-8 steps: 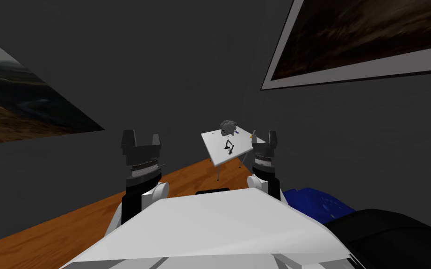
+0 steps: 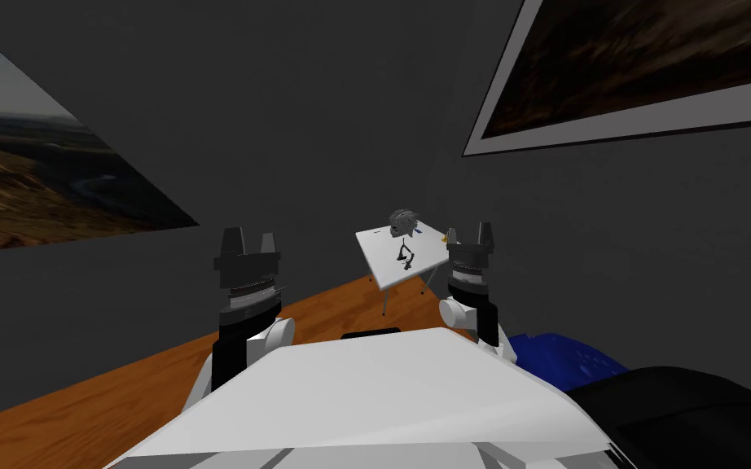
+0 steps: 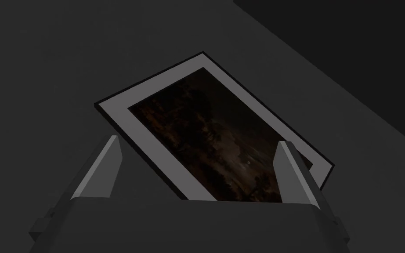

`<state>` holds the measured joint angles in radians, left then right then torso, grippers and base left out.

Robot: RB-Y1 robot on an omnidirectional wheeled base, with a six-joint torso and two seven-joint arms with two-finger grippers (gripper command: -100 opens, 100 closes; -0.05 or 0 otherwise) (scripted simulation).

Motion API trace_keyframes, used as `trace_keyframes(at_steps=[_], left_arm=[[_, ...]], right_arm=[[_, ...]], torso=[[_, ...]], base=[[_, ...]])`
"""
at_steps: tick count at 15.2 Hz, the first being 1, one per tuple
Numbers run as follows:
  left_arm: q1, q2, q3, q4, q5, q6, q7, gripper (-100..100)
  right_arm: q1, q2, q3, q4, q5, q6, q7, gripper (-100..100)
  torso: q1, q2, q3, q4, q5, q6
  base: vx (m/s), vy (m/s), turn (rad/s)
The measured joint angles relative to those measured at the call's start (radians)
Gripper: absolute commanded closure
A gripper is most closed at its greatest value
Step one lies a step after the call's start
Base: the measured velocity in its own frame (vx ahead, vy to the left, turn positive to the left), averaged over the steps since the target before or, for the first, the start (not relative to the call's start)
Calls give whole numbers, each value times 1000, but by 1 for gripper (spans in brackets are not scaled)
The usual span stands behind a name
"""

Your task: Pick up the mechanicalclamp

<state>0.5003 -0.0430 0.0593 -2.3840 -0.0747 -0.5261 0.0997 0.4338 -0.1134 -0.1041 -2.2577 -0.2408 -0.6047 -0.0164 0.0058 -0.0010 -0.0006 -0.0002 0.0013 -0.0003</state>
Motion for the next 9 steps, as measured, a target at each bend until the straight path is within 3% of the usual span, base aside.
trace_keyframes(at_steps=[9], left_arm=[[0,0,0,0,0,0,0,0]], right_arm=[[-123,-57,-131,66,-188,-37,-21,-100]], torso=[[-1,0,0,0,0,0]], base=[[0,71,59]])
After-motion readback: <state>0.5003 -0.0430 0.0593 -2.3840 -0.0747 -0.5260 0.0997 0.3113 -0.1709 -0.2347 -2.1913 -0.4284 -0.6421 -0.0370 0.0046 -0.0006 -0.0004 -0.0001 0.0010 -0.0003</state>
